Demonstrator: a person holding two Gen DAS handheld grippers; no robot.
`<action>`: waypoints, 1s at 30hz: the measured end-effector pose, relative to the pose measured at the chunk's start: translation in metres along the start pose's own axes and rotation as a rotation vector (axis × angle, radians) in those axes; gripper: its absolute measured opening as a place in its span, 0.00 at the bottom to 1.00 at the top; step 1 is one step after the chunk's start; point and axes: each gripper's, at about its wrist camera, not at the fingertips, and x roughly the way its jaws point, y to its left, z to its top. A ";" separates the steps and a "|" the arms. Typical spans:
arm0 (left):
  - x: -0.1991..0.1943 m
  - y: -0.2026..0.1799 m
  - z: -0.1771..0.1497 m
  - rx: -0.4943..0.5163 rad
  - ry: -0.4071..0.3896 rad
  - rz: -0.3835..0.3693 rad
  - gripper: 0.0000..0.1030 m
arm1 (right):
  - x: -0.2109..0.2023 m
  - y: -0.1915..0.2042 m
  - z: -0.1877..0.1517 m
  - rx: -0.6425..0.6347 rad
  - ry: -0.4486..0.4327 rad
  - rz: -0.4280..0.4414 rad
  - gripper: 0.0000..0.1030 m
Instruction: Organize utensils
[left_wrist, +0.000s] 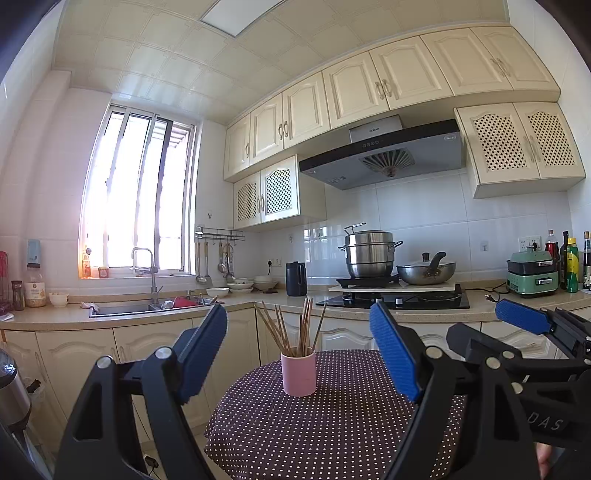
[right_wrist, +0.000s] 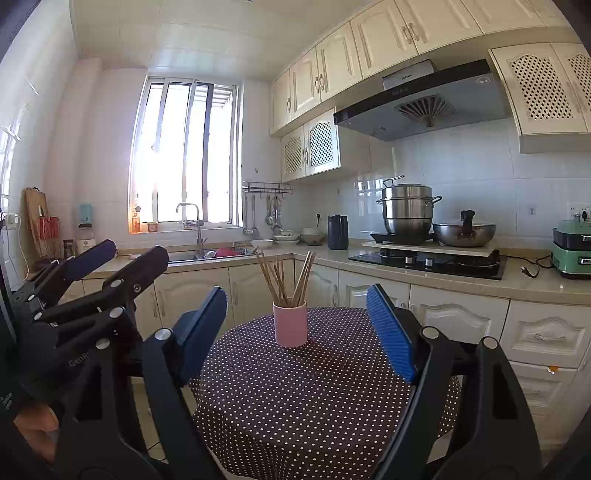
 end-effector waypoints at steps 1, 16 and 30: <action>0.000 0.000 0.000 0.000 0.000 0.000 0.76 | 0.000 0.000 0.000 0.000 0.000 0.000 0.75; 0.000 0.000 -0.001 0.002 -0.002 0.001 0.76 | -0.001 -0.001 -0.001 0.001 0.000 0.000 0.75; -0.001 0.001 -0.002 0.006 -0.002 0.006 0.76 | -0.002 -0.001 -0.001 -0.003 0.003 -0.004 0.75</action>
